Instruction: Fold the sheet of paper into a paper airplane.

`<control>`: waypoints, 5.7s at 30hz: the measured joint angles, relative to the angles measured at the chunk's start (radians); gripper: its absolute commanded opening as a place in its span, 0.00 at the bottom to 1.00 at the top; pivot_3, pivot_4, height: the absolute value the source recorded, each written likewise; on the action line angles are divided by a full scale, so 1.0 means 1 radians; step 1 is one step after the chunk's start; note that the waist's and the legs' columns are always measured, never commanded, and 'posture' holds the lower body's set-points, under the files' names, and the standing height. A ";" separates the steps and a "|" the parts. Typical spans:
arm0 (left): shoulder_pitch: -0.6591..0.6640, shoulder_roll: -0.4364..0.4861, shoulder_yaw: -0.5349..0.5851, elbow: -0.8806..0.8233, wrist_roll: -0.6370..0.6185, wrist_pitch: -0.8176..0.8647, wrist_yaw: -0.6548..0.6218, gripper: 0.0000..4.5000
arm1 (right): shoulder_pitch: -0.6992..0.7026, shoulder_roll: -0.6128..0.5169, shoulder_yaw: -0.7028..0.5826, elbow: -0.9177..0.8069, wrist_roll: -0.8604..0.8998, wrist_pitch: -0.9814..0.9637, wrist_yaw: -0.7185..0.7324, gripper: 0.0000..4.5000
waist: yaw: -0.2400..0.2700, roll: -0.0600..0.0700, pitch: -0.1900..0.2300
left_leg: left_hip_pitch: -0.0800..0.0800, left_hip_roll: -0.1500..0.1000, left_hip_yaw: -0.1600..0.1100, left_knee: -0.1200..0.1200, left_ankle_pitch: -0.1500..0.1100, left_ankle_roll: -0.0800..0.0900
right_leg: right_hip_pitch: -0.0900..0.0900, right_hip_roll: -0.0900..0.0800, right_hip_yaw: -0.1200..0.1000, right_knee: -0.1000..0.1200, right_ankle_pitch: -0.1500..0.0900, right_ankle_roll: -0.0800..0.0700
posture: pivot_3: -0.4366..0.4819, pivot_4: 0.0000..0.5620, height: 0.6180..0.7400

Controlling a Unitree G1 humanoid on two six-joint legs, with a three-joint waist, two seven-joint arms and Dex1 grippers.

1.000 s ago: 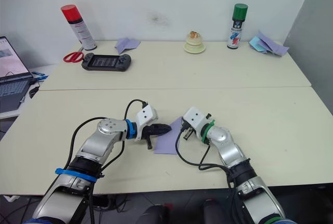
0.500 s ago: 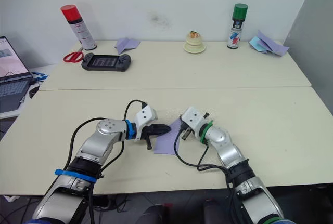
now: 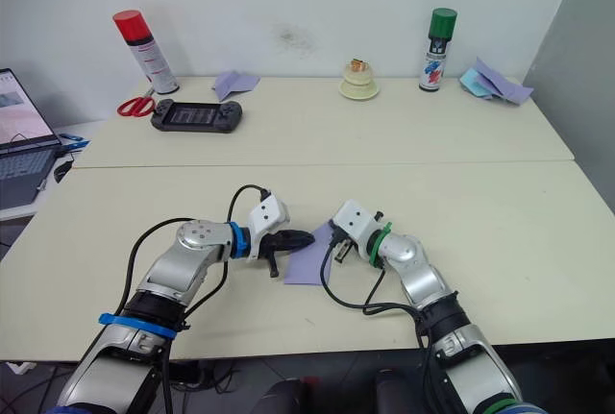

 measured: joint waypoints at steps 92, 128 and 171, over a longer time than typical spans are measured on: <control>-0.043 0.115 0.096 -0.058 -0.067 -0.031 -0.073 0.12 | 0.319 -0.242 -0.053 -0.822 0.322 0.382 0.223 0.09 | 0.028 -0.001 0.005 | -0.018 -0.002 -0.006 -0.003 -0.001 -0.003 | -0.008 -0.003 -0.003 -0.016 -0.002 0.000 | 0.48 0.27 0.85; -0.378 -0.018 -0.130 0.598 0.159 -1.115 -0.370 0.01 | 0.369 -0.482 -0.221 -1.048 0.505 0.642 0.177 0.70 | 0.027 -0.006 0.014 | -0.018 -0.003 -0.004 0.003 -0.001 -0.002 | -0.008 -0.001 -0.008 -0.009 -0.002 0.000 | 0.48 0.27 0.85; -0.069 0.186 0.014 -0.254 -0.076 -0.068 -0.317 0.45 | 0.514 -0.232 -0.030 -0.867 0.066 0.302 -0.153 0.16 | 0.025 -0.007 0.016 | -0.016 -0.002 -0.007 0.014 -0.001 -0.002 | -0.005 -0.001 -0.003 0.000 -0.002 0.000 | 0.48 0.27 0.85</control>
